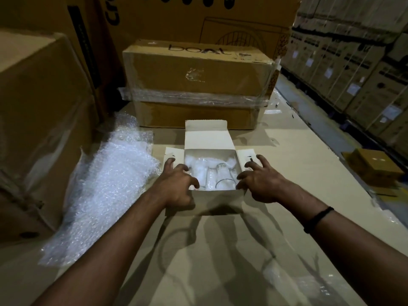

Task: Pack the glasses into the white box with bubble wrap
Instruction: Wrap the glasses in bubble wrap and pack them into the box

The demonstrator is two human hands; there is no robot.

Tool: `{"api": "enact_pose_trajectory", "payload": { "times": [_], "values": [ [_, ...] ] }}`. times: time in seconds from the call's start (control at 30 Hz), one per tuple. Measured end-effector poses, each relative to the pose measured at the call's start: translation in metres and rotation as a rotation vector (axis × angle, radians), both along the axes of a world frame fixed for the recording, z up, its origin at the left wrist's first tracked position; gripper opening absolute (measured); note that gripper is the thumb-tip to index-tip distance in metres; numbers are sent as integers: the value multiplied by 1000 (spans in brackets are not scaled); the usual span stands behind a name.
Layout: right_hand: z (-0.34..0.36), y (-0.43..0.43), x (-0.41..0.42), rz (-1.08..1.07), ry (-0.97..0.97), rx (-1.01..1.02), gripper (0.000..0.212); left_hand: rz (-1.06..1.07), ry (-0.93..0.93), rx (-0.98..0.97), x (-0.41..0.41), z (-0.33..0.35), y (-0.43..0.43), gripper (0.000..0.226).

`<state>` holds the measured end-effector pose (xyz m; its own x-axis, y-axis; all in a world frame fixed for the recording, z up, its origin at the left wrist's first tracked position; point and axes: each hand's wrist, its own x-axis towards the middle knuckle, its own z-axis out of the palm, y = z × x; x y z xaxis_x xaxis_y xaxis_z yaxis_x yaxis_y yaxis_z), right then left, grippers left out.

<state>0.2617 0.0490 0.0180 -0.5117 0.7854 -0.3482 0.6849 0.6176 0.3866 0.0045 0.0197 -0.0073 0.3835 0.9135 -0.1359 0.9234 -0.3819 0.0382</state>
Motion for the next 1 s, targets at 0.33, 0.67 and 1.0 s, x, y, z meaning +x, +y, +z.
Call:
{"api": "enact_pose_trajectory", "payload": {
  "times": [0.33,0.67,1.0],
  "values": [
    [3,-1,-5,-90,5,-78,57,23,-36,79,-17,-12,-13,56],
    [-66,-87,-81,169,963,44,38,824,-331,371,-102,-81,-83,33],
    [-141,-100,-133,-82,777,-17,69,823,-386,451,-133,-79,-83,21]
  ]
}}
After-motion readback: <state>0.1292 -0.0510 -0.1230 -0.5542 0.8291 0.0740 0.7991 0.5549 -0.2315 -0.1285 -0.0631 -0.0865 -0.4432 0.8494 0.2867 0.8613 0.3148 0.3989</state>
